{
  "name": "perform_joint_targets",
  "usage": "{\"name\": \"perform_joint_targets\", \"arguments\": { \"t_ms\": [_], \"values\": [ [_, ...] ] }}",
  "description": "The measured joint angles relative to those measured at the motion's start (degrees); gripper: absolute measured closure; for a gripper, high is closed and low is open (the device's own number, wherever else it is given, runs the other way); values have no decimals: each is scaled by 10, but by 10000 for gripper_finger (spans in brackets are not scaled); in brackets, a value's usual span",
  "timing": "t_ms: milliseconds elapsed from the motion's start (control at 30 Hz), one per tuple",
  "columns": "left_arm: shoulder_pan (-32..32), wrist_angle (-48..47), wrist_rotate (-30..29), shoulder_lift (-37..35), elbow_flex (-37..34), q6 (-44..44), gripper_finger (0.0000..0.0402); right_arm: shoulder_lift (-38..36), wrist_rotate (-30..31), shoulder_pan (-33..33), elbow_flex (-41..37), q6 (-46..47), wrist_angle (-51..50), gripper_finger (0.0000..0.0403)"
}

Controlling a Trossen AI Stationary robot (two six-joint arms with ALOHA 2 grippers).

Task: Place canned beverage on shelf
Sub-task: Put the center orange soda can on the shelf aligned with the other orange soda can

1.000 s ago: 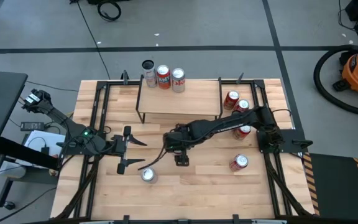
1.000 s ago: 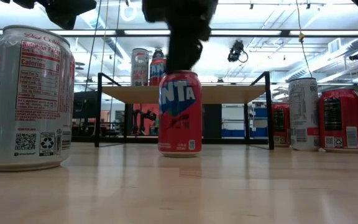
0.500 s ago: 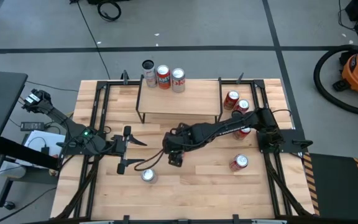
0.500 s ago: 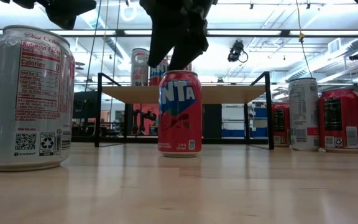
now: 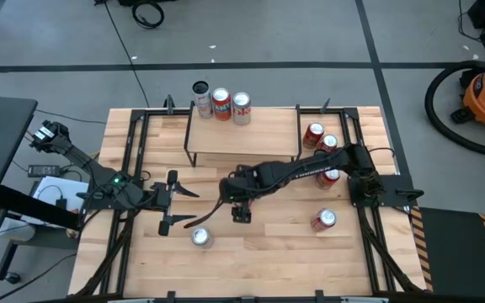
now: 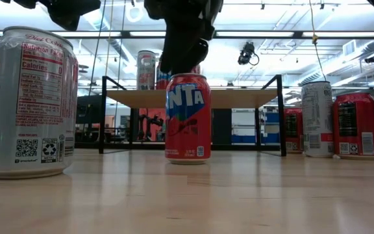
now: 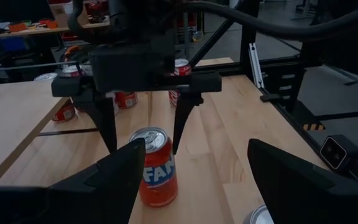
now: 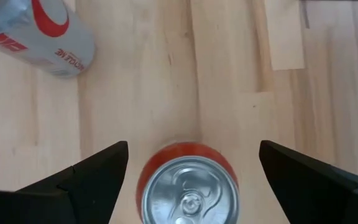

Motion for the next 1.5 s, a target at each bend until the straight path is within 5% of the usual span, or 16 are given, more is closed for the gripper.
{"name": "perform_joint_targets", "arguments": {
  "t_ms": [400,700,900,1167,1500],
  "values": [
    [0,7,0,0,0,1,109,0,-57,11,0,-112,16,30],
    [0,5,0,0,0,-2,109,1,-1,28,24,-187,60,30],
    [0,5,0,0,0,-3,109,-1,41,37,73,-44,24,30],
    [0,1,0,0,0,-10,109,1,118,48,43,89,-17,30],
    [0,-2,0,0,0,-14,109,0,86,37,-38,156,8,30]
  ]
}}
